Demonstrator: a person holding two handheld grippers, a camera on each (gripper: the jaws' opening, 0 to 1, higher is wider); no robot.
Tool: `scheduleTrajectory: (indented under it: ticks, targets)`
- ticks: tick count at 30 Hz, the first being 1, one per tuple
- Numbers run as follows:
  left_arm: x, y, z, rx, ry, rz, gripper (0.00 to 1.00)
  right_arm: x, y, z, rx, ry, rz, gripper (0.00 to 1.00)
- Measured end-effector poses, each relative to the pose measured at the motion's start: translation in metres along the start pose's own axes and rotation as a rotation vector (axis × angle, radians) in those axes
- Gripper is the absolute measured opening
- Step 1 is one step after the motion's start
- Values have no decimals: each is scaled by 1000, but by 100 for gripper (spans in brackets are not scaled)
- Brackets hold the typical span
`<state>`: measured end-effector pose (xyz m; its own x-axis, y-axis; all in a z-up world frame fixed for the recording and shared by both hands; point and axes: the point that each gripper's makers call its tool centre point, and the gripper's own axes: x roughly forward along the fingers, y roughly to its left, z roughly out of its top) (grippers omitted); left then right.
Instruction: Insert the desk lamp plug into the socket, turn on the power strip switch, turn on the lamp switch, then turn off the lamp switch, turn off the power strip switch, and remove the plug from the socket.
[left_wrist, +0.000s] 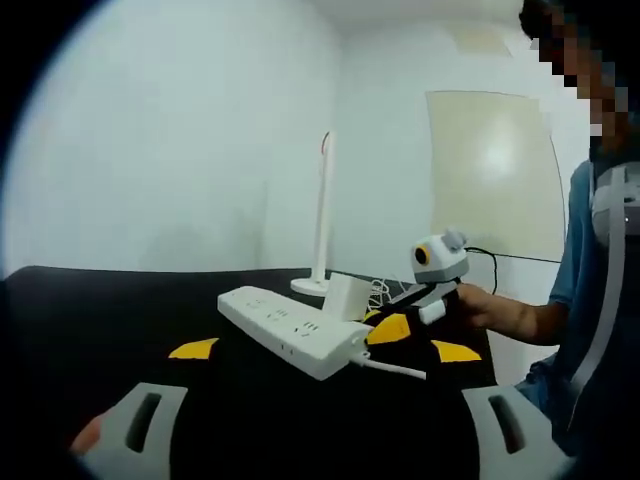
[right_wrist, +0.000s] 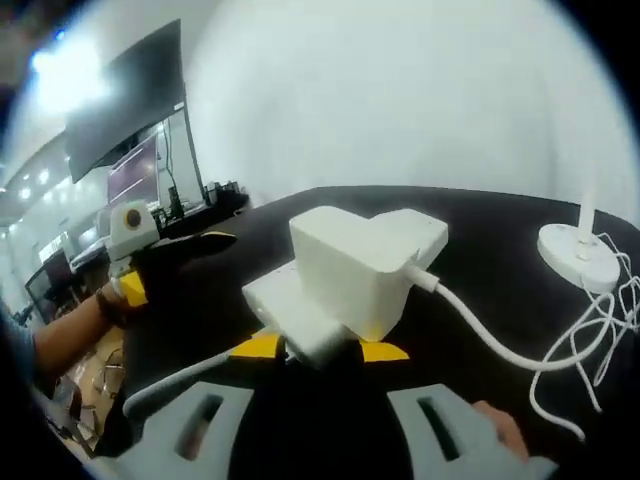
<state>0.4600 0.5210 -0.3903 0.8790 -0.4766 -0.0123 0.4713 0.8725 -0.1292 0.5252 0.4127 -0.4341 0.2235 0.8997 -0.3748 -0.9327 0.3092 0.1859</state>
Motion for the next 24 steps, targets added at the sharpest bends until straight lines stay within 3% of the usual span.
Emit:
scheduleTrajectory:
  ticks: [7,11,16,24]
  targets:
    - [0,2,-2,0,5,11,79,1,-2,-1,-12,5,13,28]
    - [0,4,-2,-1,6,20,79,-2,1,-4,-60,23,16,28]
    - [-4,8,3,-11,-22,38,79,-21,2,2,-26,7,50,29]
    - [-3,9,3,-6,-26,52,79,-59,1,11,-42,8,73,30]
